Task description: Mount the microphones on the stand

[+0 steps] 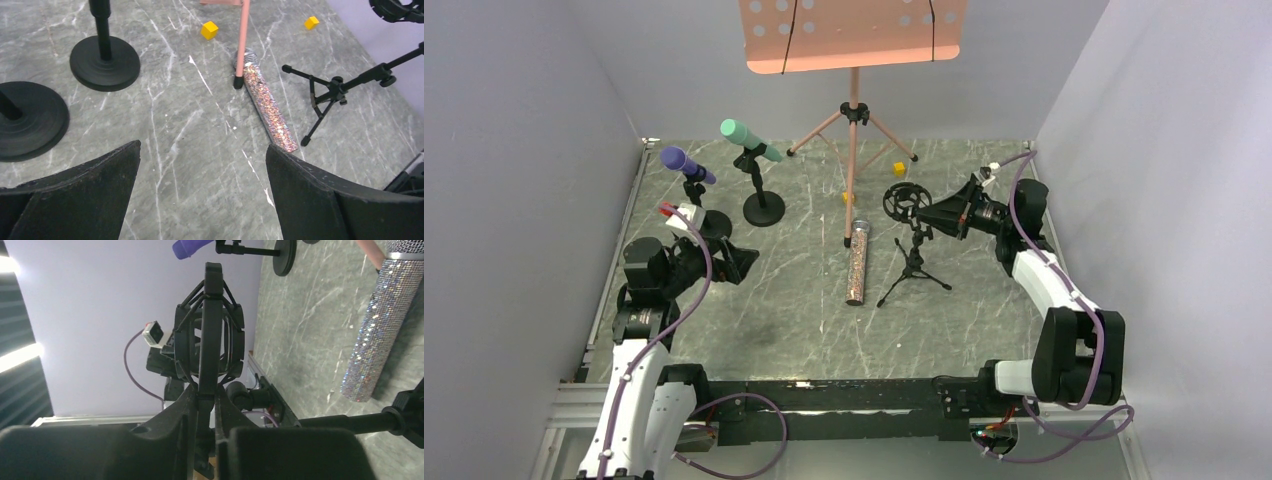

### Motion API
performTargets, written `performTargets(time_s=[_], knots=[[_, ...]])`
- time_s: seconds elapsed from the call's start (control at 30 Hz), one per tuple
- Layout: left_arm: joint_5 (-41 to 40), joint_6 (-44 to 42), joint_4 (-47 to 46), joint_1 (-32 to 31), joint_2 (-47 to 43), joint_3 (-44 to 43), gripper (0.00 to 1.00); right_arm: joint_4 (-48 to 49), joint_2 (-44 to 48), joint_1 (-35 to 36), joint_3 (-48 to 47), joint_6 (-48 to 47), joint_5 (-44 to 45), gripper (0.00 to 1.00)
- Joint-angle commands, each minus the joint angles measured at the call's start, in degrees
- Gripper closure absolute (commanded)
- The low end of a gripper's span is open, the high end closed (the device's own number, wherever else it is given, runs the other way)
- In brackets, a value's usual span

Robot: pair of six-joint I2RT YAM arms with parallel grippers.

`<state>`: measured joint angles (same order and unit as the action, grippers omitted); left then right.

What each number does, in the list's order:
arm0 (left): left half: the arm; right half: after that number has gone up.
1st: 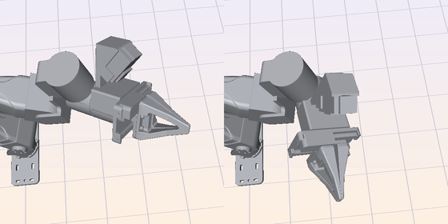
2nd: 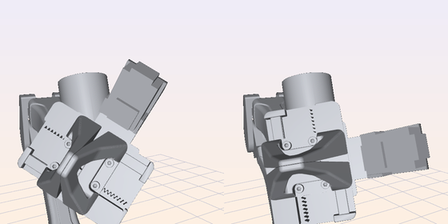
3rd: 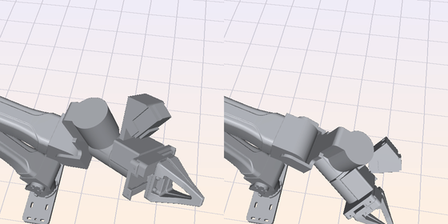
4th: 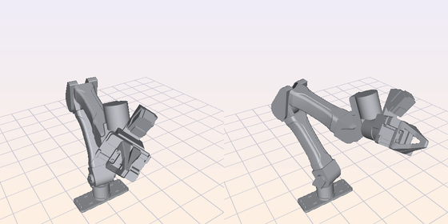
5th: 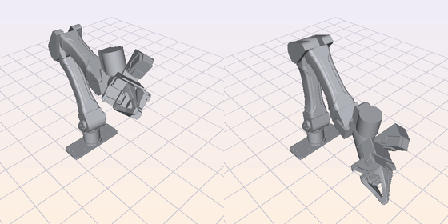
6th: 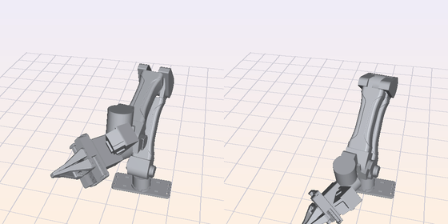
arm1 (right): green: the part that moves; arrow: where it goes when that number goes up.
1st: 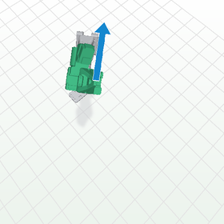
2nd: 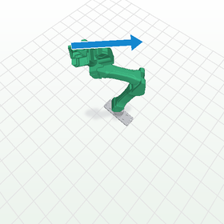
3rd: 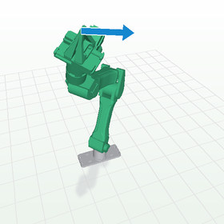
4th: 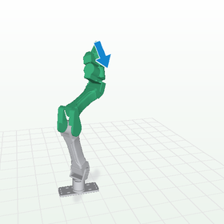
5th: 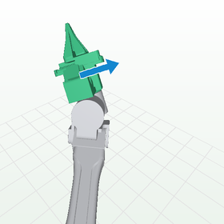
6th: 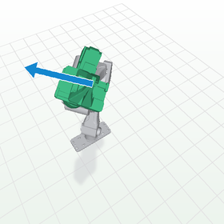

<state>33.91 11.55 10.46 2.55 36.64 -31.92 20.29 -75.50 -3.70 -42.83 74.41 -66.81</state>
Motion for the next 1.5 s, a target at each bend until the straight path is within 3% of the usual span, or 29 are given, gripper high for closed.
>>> performTargets(time_s=[0.0, 0.13, 0.23, 0.37, 0.57, 0.77, 1.1, 1.2, 1.37, 1.47], knots=[[5.39, 2.68, -5.75, 0.16, 1.32, 0.81, 0.01, -7.3, 1.21, 0.01, -1.04, -9.36, -3.92, 0.79], [7.87, 7.7, -8.58, -0.82, 3.89, 1.55, 0.02, -14.68, 1.06, -0.35, -3.97, -18.16, -3.73, 0.67], [5.73, 12.22, -11.8, -5.75, 3.74, 3.1, 0.02, -16.63, 1.46, -1.81, -4.32, -20.57, -3.19, 0.57], [-2.7, 16.39, -15.22, -16.24, 4.08, 5.04, 0.01, -22.4, 1.51, -4.89, -5.31, -26.61, -2.0, 0.43], [-18.46, 18.91, -16.59, -31.43, 11.92, 3.47, 0.01, -30.82, 1.77, -9.23, -8.11, -39.25, 1.16, 0.38], [-28.03, 18.61, -15.55, -41.49, 24.46, -3.33, 0.03, -22.82, 4.28, -10.8, -6.5, -39.23, -4.49, 0.29], [-30.04, 18.04, -15.96, -44.43, 38.31, -10.03, 0.02, -15.09, 8.05, -11.84, -3.49, -38.94, -7.91, 0.28], [-31.35, 18.44, -14.59, -45.71, 42.72, -13.77, 0.03, -13.99, 7.9, -14.81, -3.35, -47.64, -12.7, 0.28], [-33.73, 18.9, -9.32, -48.92, 51.69, -21.66, 0.04, -43.13, 4.74, -19.69, -9.49, -78.26, -18.39, 0.28], [-37.48, 18.92, -6.16, -50.46, 56.87, -25.97, 0.04, -46.42, 5.27, -21.0, -9.89, -82.46, -19.71, 0.28]])
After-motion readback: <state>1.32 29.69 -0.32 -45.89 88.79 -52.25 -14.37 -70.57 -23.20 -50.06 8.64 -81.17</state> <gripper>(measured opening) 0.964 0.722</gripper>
